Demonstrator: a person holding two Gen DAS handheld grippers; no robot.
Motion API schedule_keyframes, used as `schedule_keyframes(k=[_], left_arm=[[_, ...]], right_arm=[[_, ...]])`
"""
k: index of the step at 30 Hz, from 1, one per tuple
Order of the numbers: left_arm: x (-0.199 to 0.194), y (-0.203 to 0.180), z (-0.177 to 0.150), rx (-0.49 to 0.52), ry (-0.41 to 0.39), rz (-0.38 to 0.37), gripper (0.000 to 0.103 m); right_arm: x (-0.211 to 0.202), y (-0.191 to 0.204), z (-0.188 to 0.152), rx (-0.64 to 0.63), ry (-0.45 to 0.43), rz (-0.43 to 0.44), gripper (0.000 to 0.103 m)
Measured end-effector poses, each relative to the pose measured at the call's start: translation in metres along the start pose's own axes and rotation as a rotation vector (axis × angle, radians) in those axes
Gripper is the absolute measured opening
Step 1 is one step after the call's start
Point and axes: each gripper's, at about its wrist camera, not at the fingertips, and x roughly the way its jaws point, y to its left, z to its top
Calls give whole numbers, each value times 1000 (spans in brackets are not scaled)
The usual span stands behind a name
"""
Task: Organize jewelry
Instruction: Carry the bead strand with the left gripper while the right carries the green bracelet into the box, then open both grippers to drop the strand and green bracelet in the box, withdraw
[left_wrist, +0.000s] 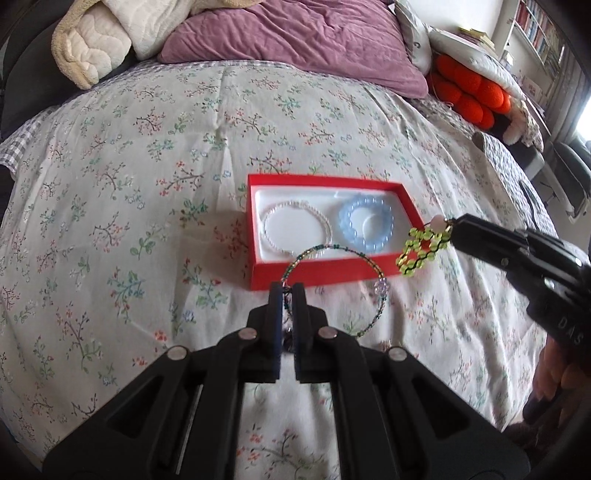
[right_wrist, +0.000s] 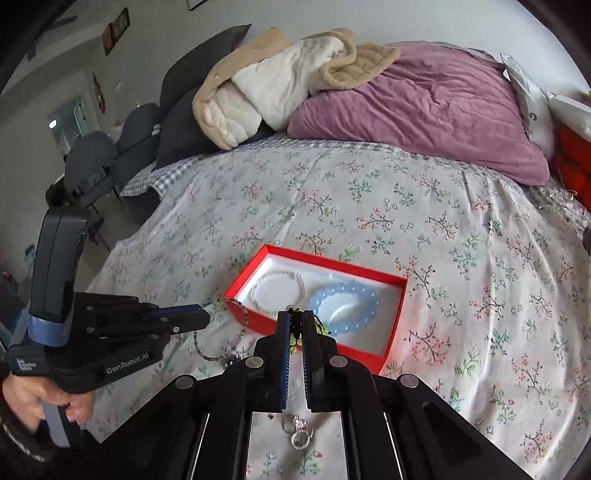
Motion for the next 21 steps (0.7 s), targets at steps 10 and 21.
schedule_keyframes(k=[10,21], left_arm=[[30,-5,31,-82,-14,49,6],[54,-10,43,-95,-23,68,6]], right_arm=[[17,-20,20,78,-31,-63,6],[46,-35,26,148,-5,-79,6]])
